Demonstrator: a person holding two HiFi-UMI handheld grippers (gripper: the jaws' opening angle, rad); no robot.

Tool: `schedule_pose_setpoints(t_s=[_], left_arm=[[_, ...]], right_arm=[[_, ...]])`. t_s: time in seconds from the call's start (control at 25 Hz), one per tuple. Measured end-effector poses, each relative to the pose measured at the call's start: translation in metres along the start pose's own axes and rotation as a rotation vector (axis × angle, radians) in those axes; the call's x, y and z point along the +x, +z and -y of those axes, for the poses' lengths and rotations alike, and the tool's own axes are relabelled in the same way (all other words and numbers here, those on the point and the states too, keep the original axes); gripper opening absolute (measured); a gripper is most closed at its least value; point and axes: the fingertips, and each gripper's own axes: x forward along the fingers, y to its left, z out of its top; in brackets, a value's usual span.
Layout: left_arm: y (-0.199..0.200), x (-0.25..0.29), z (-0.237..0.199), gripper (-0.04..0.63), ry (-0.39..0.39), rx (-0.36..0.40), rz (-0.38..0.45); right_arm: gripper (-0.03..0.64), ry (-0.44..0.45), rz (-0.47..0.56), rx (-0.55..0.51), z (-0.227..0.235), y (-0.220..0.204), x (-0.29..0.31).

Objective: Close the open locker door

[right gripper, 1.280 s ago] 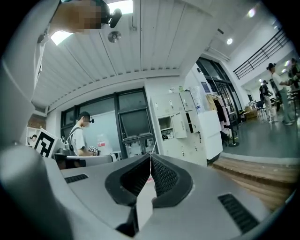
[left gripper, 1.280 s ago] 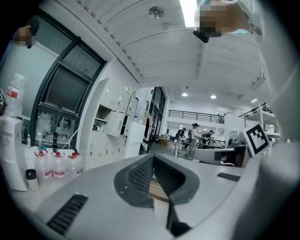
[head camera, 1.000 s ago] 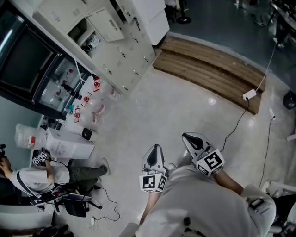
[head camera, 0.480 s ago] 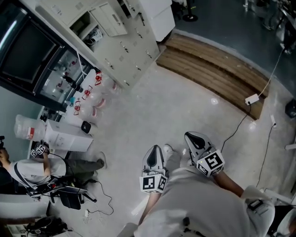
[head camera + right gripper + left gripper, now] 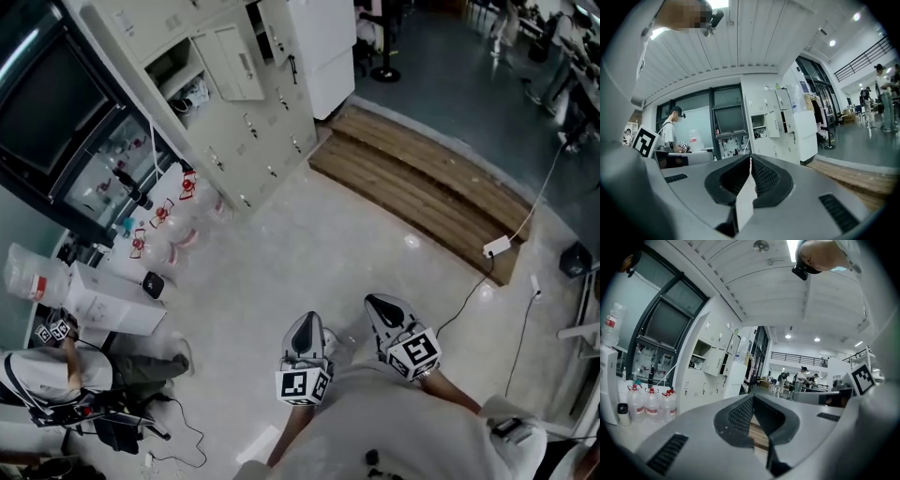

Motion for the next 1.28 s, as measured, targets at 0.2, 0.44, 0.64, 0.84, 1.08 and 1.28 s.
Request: schedule_pose_setpoints(t_s=[0.2, 0.44, 0.64, 0.84, 1.08, 1.28], left_arm=[[0.021, 0.044, -0.043, 0.008, -0.049, 0.005, 0.024], [0.038, 0.072, -0.086, 0.008, -0.073, 0.019, 0.022], [0.046, 0.086, -0.112, 0.008, -0.089, 0.024, 0.018], [0.045, 0.096, -0.124, 0.008, -0.097, 0.022, 0.002], [0.039, 0.115, -0.132, 0.008, -0.099, 0.025, -0.024], [0.046, 0.142, -0.150, 0.008, -0.057, 0.022, -0.025]], right_arm=[[0.031, -0.044, -0.009, -0.001, 0.012, 0.009, 0.058], [0.031, -0.057, -0.002, 0.012, 0.012, 0.015, 0.114], [0.031, -0.016, 0.013, -0.022, -0.003, 0.024, 0.148], [0.031, -0.023, -0.013, -0.008, -0.002, 0.018, 0.165], [0.031, -0.045, -0.017, 0.011, 0.016, 0.016, 0.182], [0.031, -0.025, -0.028, 0.017, 0.037, 0.023, 0.216]])
